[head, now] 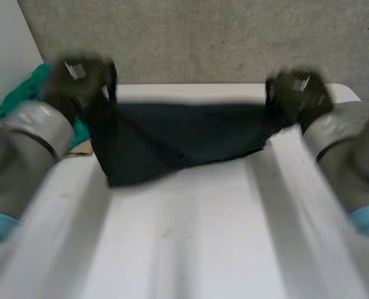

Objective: Fold the laundry.

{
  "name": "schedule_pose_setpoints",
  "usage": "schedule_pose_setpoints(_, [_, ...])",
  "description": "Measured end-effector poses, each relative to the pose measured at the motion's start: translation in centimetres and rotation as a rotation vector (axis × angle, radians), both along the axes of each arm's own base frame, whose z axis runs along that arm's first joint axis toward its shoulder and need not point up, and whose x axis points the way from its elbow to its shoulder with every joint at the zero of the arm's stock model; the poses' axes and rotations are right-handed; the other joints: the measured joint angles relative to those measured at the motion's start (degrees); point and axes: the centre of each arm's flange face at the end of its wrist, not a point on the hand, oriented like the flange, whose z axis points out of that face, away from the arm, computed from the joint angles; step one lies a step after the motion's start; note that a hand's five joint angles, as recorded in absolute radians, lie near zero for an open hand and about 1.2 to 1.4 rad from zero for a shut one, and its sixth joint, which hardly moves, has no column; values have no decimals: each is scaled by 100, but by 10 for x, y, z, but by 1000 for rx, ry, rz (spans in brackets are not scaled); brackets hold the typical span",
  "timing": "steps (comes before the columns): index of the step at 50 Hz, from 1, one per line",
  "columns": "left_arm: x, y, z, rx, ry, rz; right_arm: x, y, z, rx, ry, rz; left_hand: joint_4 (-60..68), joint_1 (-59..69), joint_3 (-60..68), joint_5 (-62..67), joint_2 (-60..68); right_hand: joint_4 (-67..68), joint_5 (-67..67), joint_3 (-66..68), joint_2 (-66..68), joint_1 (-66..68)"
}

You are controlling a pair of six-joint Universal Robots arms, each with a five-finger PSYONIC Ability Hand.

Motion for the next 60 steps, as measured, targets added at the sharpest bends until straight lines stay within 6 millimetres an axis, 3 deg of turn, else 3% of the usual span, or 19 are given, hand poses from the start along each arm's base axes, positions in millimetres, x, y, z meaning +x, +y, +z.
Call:
schedule_pose_setpoints(1, [2, 3, 14, -35, 23, -1, -1, 1, 11, -19, -9, 3, 0, 0, 0, 0, 0, 0, 4, 0, 0, 0])
schedule_pose_setpoints(2, [7, 9, 41, -100, 69, -1, -3, 3, 38, -63, -31, 10, 0, 0, 0, 1, 3, 0, 17, 0, 0, 0])
schedule_pose_setpoints(3, [7, 9, 41, -100, 69, -1, -3, 3, 38, -63, -31, 10, 0, 0, 0, 1, 3, 0, 17, 0, 0, 0])
schedule_pose_setpoints(4, [13, 17, 70, -170, 120, 0, -5, 6, 69, -108, -57, 19, 0, 0, 0, 0, 3, 0, 30, 0, 0, 0])
schedule_pose_setpoints(6, [20, 24, 101, -243, 175, 7, -7, 11, 100, -152, -88, 28, 1, 0, 0, 1, 4, 0, 30, 0, 0, 0])
schedule_pose_setpoints(8, [23, 27, 112, -267, 193, 10, -8, 12, 111, -169, -100, 31, 1, 5, 0, 1, 4, 0, 30, 0, 0, 0])
schedule_pose_setpoints(9, [29, 32, 135, -321, 235, 21, -9, 17, 137, -210, -129, 37, 2, 11, 0, 1, 5, 0, 30, 0, 0, 0])
schedule_pose_setpoints(11, [35, 36, 156, -372, 272, 32, -11, 21, 159, -254, -158, 40, 2, 11, 0, 1, 9, 0, 30, 0, 0, 0])
schedule_pose_setpoints(16, [43, 42, 193, -466, 331, 48, -14, 23, 194, -337, -204, 40, 2, 11, 0, 1, 10, 0, 30, 0, 0, 0])
schedule_pose_setpoints(21, [40, 33, 206, -502, 347, 52, -10, 15, 197, -343, -210, 34, 2, 11, 0, 1, 10, 0, 30, 0, 0, 0])
schedule_pose_setpoints(28, [24, -13, 175, -422, 305, 66, 1, -1, 165, -247, -175, 30, 3, 11, 0, 1, 10, 0, 30, 0, 0, 0])
schedule_pose_setpoints(32, [11, -53, 132, -329, 260, 75, 11, -16, 128, -160, -140, 29, 4, 11, 0, 1, 10, 0, 35, 0, 0, 0])
schedule_pose_setpoints(40, [-22, -139, 11, -176, 161, 66, 39, -59, 43, -105, -99, -10, 15, 11, 4, 1, 11, 1, 38, 1, 0, 0])
schedule_pose_setpoints(46, [-38, -179, -39, -192, 151, 53, 64, -92, 1, -237, -115, -24, 16, 11, 4, 1, 13, -597, -485, -579, -510, -496])
schedule_pose_setpoints(47, [-38, -181, -41, -194, 152, 51, 65, -94, -2, -249, -115, -26, -350, -379, -356, -327, -355, -995, -893, -1097, -1040, -907])
schedule_pose_setpoints(48, [-42, -188, -47, -201, 157, 42, 70, -101, -10, -291, -112, -33, -1870, -2074, -1857, -1814, -1879, -2108, -2047, -2226, -2217, -2050])
schedule_pose_setpoints(50, [-46, -194, -52, -207, 165, 30, 75, -110, -19, -337, -97, -48, -3805, -4185, -3756, -3741, -3914, -4206, -4134, -4230, -4281, -4066])
schedule_pose_setpoints(52, [-49, -196, -53, -205, 172, 24, 77, -117, -26, -358, -70, -68, -5250, -5256, -5185, -5066, -5242, -5287, -5221, -5273, -5250, -5030])
schedule_pose_setpoints(60, [-42, -186, -38, -156, 165, 75, 55, -125, -23, -244, 25, -135, -5684, -5404, -5621, -5381, -5689, -5647, -5460, -5621, -5537, -5203])
